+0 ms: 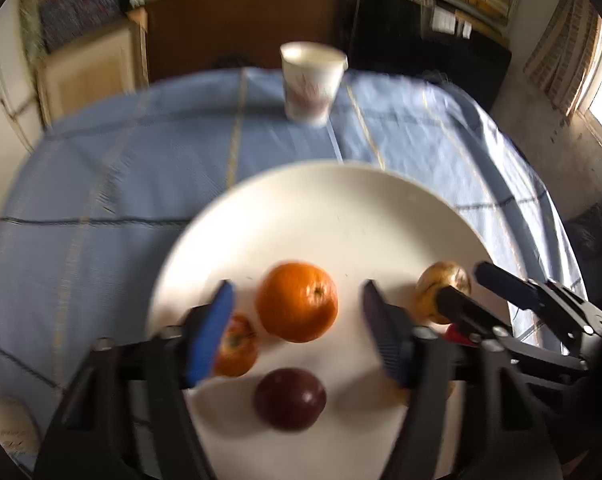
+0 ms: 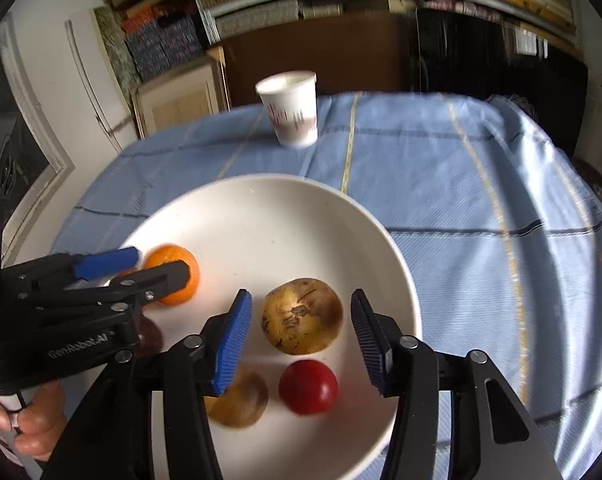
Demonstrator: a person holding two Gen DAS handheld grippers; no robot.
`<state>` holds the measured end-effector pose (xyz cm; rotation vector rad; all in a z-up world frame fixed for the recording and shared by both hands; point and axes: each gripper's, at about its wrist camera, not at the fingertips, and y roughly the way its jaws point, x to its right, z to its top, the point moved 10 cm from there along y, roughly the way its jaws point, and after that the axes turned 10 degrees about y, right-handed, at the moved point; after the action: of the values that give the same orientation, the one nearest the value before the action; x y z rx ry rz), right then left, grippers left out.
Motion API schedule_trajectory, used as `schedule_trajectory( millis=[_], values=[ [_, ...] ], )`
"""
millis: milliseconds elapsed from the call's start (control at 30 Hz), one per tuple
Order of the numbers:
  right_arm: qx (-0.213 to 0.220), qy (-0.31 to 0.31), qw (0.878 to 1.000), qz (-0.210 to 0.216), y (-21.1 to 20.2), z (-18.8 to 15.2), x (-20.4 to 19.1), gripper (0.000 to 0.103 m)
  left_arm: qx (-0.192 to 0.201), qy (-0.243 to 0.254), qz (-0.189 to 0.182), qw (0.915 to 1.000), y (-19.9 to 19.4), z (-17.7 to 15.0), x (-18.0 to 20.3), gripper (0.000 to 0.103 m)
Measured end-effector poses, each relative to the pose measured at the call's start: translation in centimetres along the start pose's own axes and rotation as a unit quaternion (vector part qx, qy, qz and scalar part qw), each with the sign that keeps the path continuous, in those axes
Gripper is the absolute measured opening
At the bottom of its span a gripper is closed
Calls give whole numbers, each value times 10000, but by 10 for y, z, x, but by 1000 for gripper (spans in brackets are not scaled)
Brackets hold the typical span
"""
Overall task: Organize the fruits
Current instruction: 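Carry the orange and brown fruit over the white plate and release both, then move both open tools back toward the remaining fruit pile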
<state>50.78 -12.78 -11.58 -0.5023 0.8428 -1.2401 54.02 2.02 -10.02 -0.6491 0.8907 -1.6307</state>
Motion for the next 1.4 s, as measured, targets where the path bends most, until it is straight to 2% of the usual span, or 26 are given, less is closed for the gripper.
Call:
schedule_trajectory(
  millis=[67, 200, 400, 533, 833, 1033, 1300, 1400],
  values=[
    [233, -60, 9997, 41, -21, -2, -2, 56, 299, 66, 174, 9994, -24, -2, 0, 79],
    [611, -237, 9978, -24, -61, -18, -2, 58, 698, 231, 239, 9970, -70, -23, 8, 92],
    [875, -255, 9958, -97, -101, -58, 8, 58, 1068, 349, 314, 9932, -125, -82, 18, 93],
    [965, -209, 9951, -111, -113, -80, 16, 58, 1266, 182, 281, 9914, -147, -124, 15, 96],
    [783, -315, 9963, -172, -101, -101, 27, 58, 1060, -165, 352, 9936, -132, -167, -5, 96],
    [554, -38, 9984, 103, -103, -105, 41, 58, 972, -372, 143, 9945, -131, -174, -12, 96],
    [142, 48, 9991, 385, -97, -121, 41, 58, 778, -609, 95, 9951, -122, -180, -18, 96],
    [-31, 37, 9991, 422, -92, -130, 39, 58, 772, -571, 220, 9951, -122, -180, -20, 96]
  ],
)
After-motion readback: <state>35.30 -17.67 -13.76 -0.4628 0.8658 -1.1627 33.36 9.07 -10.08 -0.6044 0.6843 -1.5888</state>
